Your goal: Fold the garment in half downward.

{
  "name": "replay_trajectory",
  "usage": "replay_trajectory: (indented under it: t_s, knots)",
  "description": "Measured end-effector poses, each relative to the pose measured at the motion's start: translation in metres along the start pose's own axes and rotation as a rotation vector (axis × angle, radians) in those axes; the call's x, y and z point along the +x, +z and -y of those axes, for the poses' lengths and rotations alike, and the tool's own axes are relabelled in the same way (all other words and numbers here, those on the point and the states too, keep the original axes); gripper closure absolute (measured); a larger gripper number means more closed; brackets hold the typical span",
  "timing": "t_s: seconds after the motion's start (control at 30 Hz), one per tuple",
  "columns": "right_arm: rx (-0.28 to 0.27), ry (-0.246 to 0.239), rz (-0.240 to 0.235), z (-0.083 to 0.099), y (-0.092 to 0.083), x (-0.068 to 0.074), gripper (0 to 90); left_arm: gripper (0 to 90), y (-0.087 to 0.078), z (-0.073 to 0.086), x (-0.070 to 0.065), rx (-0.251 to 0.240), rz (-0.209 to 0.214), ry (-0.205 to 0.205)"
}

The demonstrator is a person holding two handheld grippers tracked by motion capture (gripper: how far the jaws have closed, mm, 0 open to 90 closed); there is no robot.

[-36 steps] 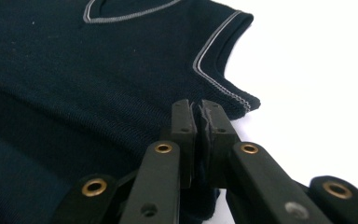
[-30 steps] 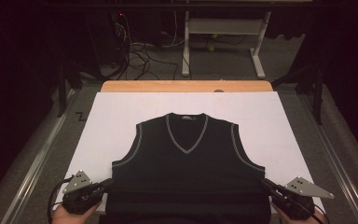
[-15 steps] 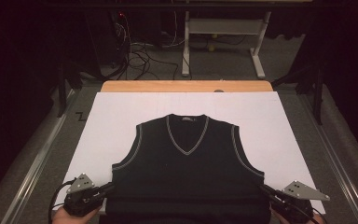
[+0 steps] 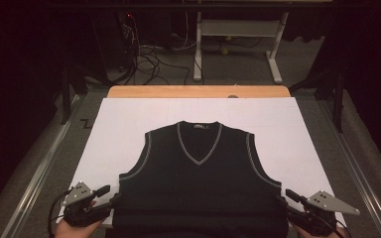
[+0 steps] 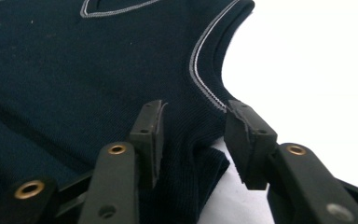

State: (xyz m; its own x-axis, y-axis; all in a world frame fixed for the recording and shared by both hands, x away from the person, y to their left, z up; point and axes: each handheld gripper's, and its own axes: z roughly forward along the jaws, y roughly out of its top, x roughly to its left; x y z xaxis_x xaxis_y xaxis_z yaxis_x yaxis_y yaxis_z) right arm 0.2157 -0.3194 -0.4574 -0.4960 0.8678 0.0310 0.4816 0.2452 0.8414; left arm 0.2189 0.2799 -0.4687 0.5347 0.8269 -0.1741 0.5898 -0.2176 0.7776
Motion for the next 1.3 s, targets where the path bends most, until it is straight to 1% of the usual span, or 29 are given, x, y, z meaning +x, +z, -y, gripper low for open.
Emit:
replay_trajectory:
  t_s: [0.1,0.13,0.17,0.2,0.23,0.27,0.3,0.37,0.47,0.53,0.57,0.63,0.67,0.7,0.73,0.77,0.8,0.87,0.9,0.93,0.97,1.0,1.03,1.13,1.27,1.3]
  knots:
    - [-0.016,0.012,0.009,0.0,0.002,-0.001,47.8,36.4,0.002,-0.002,0.001,-0.021,0.0,0.011]
    - [-0.029,0.015,0.016,-0.001,0.003,-0.002,41.5,33.2,0.004,-0.003,0.001,-0.025,-0.004,0.019]
    - [-0.029,0.015,0.016,-0.001,0.003,-0.002,41.5,33.2,0.005,-0.004,0.001,-0.028,-0.01,0.024]
    - [-0.038,0.023,0.019,-0.001,0.005,-0.002,36.7,29.4,0.007,-0.005,0.002,-0.029,-0.014,0.029]
    - [-0.038,0.023,0.019,-0.001,0.005,-0.002,36.7,29.4,0.008,-0.006,0.003,-0.032,-0.019,0.028]
    - [-0.051,0.031,0.023,-0.001,0.007,-0.003,31.6,24.9,0.009,-0.007,0.003,-0.035,-0.026,0.028]
    - [-0.051,0.031,0.023,-0.001,0.007,-0.003,31.6,24.9,0.01,-0.007,0.004,-0.041,-0.028,0.025]
    - [-0.06,0.041,0.029,-0.001,0.008,-0.004,26.3,20.7,0.011,-0.008,0.006,-0.048,-0.03,0.017]
    - [-0.067,0.054,0.031,-0.002,0.01,-0.006,21.2,13.6,0.011,-0.01,0.007,-0.063,-0.028,0.0]
    - [-0.067,0.055,0.033,-0.002,0.013,-0.007,18.2,9.5,0.012,-0.012,0.008,-0.057,-0.024,-0.007]
    - [-0.072,0.063,0.032,-0.003,0.015,-0.008,15.0,0.0,0.013,-0.013,0.008,-0.046,-0.021,-0.007]
    - [-0.074,0.064,0.031,-0.004,0.016,-0.009,14.0,0.0,0.017,-0.015,0.008,-0.033,-0.005,-0.003]
    - [-0.077,0.061,0.044,-0.007,0.019,-0.009,6.8,0.0,0.019,-0.016,0.008,-0.029,-0.008,0.003]
    - [-0.076,0.061,0.049,-0.009,0.021,-0.01,2.2,0.0,0.021,-0.017,0.007,-0.031,-0.01,0.008]
    - [-0.076,0.061,0.049,-0.009,0.021,-0.01,2.2,0.0,0.022,-0.019,0.007,-0.04,-0.011,0.01]
    - [-0.073,0.063,0.055,-0.015,0.026,-0.011,0.0,0.0,0.022,-0.022,0.007,-0.053,-0.011,0.007]
    - [-0.073,0.063,0.055,-0.015,0.026,-0.011,0.0,0.0,0.022,-0.025,0.008,-0.066,-0.008,0.01]
    - [-0.073,0.059,0.049,-0.021,0.03,-0.012,0.0,0.0,0.022,-0.032,0.011,-0.085,-0.013,0.014]
    - [-0.063,0.039,0.051,-0.028,0.036,-0.013,0.0,0.0,0.023,-0.036,0.013,-0.084,-0.013,0.018]
    - [-0.063,0.039,0.051,-0.028,0.036,-0.013,0.0,0.0,0.025,-0.041,0.015,-0.088,-0.016,0.018]
    - [-0.053,0.022,0.055,-0.035,0.043,-0.015,0.0,0.0,0.026,-0.046,0.017,-0.088,-0.015,0.018]
    - [-0.048,0.015,0.056,-0.039,0.047,-0.016,0.1,0.0,0.028,-0.051,0.019,-0.083,-0.012,0.019]
    - [-0.048,0.015,0.056,-0.039,0.047,-0.016,0.1,0.0,0.031,-0.056,0.021,-0.077,-0.016,0.021]
    - [-0.039,0.015,0.054,-0.049,0.057,-0.021,0.1,0.0,0.04,-0.071,0.026,-0.07,-0.017,0.022]
    - [-0.02,0.011,0.033,-0.059,0.071,-0.025,0.2,0.0,0.052,-0.088,0.029,-0.072,-0.03,0.024]
    - [-0.014,0.009,0.033,-0.062,0.075,-0.025,0.2,0.0,0.055,-0.091,0.031,-0.074,-0.032,0.019]
